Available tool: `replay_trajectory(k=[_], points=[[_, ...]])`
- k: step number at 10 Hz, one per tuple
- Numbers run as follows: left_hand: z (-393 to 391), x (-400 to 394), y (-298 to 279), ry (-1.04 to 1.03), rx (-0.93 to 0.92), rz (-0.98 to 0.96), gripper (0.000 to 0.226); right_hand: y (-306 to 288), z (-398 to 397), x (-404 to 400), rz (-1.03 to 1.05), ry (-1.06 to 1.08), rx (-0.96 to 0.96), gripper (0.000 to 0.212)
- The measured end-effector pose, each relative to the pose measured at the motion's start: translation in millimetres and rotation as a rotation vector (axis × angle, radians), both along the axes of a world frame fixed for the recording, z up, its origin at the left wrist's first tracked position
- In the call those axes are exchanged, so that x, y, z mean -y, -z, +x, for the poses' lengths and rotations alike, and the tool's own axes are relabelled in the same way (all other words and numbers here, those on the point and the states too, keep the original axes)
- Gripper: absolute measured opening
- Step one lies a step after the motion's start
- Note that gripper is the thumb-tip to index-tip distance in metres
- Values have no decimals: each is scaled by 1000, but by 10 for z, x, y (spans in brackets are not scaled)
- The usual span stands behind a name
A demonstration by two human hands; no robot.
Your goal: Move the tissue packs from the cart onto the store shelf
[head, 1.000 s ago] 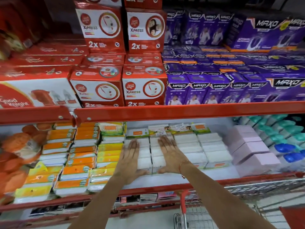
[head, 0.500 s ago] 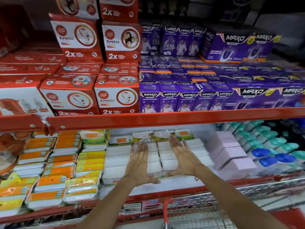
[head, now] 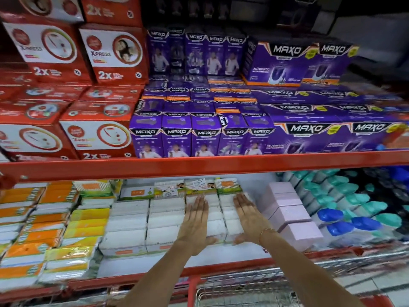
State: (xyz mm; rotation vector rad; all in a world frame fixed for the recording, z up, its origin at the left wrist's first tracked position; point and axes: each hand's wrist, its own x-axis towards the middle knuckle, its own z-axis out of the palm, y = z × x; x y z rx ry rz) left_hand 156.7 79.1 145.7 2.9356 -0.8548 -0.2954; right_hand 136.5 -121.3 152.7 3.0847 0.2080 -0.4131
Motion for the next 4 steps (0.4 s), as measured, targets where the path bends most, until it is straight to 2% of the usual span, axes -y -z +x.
replay_trajectory(k=[2, 3, 4], points=[[9, 22, -80, -15, -38, 76, 110, -83, -33, -25, -48, 6, -6, 134], [-59, -10, -184, -28, -47, 38, 104, -239, -126, -125, -29, 19, 19, 123], [-179, -78, -373, 32, 24, -54, 78, -550, -267, -267, 75, -23, 101, 90]])
